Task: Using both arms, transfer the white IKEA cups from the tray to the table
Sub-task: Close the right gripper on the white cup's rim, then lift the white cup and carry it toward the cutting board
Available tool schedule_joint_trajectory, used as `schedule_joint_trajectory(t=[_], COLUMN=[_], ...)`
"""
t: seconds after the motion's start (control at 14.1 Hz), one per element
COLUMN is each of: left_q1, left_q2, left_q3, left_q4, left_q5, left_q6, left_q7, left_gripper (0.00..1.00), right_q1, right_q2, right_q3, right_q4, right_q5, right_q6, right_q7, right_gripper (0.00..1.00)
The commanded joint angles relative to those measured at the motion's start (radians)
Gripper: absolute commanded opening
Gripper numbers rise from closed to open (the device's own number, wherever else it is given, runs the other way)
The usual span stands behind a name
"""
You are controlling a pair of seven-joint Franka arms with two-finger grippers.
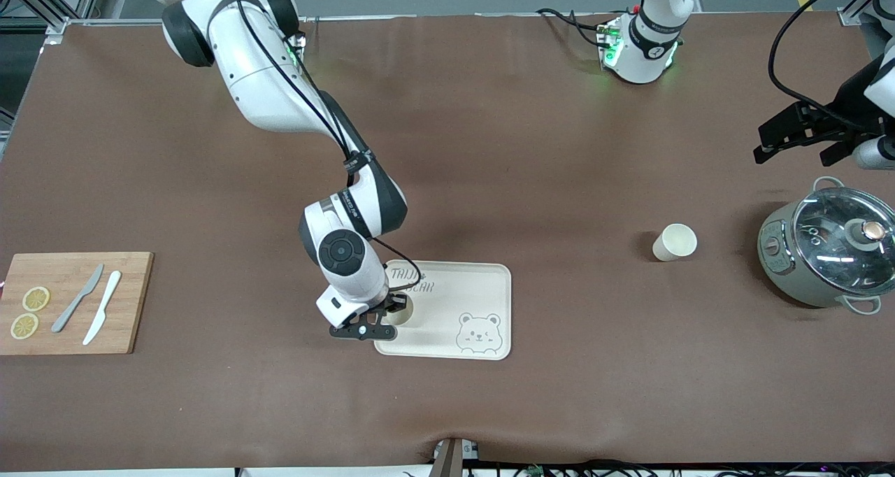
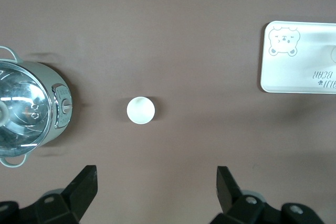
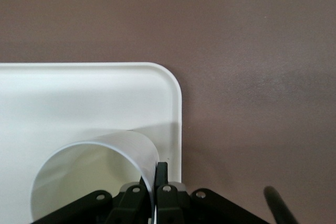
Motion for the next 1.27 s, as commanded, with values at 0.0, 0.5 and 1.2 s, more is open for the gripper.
schedule_joint_trajectory(t=[0.0,0.5,1.2], left_q1=[-0.004,0.004,0.009], left_q2=[-0.008,-0.008,0.000], left_q3=[0.003,0.003,0.001], left_q4=[-0.006,-0.006,-0.007], left_q5=[0.032,0.032,0.032], left_q6=[0.000,0.008,0.020], left_q7=[0.012,0.014,0.025], left_gripper=[1.00,1.00,1.00], right_q1=[-0.002,-0.001,-0.139], right_q2=[-0.025,-0.106,-0.263], right_q3=[0.004,0.009,0.005], right_q4=[-0.013,-0.008,-0.008], right_q5=[0.023,0.053,0.066], right_q6=[-0.013,-0.174,-0.395], right_q7=[-0.010,-0.012,-0.182], right_gripper=[0.00,0.00,0.00])
